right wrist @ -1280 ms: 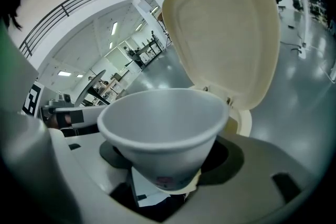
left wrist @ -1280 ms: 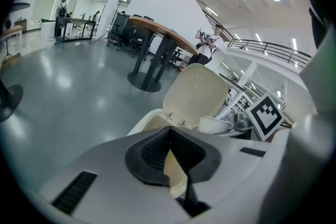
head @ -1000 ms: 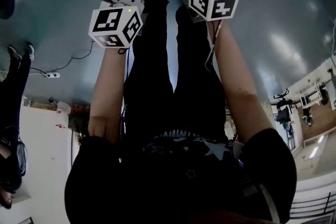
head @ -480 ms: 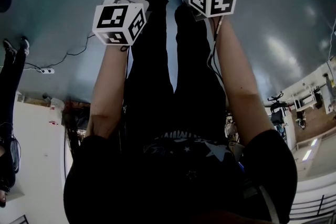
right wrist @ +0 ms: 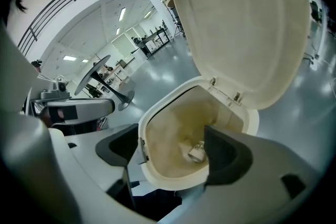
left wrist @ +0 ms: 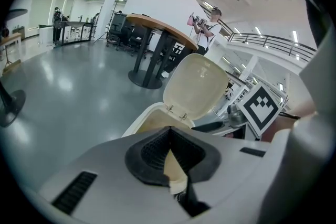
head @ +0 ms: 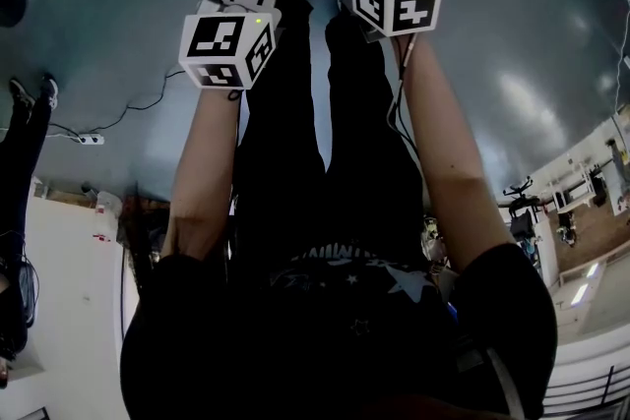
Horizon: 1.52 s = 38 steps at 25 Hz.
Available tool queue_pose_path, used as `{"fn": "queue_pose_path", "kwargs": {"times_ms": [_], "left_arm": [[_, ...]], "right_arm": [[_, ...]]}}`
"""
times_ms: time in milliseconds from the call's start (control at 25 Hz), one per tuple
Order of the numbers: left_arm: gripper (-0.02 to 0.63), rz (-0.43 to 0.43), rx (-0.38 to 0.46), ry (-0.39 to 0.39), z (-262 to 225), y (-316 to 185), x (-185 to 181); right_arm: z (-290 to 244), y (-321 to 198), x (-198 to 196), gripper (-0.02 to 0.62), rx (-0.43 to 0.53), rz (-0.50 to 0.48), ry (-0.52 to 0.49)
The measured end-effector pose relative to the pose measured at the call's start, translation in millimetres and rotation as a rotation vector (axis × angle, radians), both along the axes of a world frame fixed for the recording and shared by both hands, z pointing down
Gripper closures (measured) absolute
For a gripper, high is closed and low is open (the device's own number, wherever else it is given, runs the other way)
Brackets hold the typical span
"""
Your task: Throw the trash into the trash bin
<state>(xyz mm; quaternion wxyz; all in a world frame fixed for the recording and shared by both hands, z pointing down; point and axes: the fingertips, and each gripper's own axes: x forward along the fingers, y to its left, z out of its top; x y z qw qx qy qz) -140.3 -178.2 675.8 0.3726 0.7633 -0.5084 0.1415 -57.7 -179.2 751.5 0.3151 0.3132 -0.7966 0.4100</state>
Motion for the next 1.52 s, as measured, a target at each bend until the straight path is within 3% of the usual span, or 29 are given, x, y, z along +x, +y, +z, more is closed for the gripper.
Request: {"fn": "queue_pose_path", "kwargs": {"times_ms": [1000,1520], "left_arm": [[0.595,-0.072,0.14,0.008,-122.3,3.1,19.9],[0.595,-0.091,0.186,0.034,-186.8,12.2,39.1]], "right_arm": [[-133.6,-15.7,15.7,0.219,0.101,-0.021,-0.051],[-203.9,-15.7,26.6,0.322,0.098,0.033,-0.166]]}}
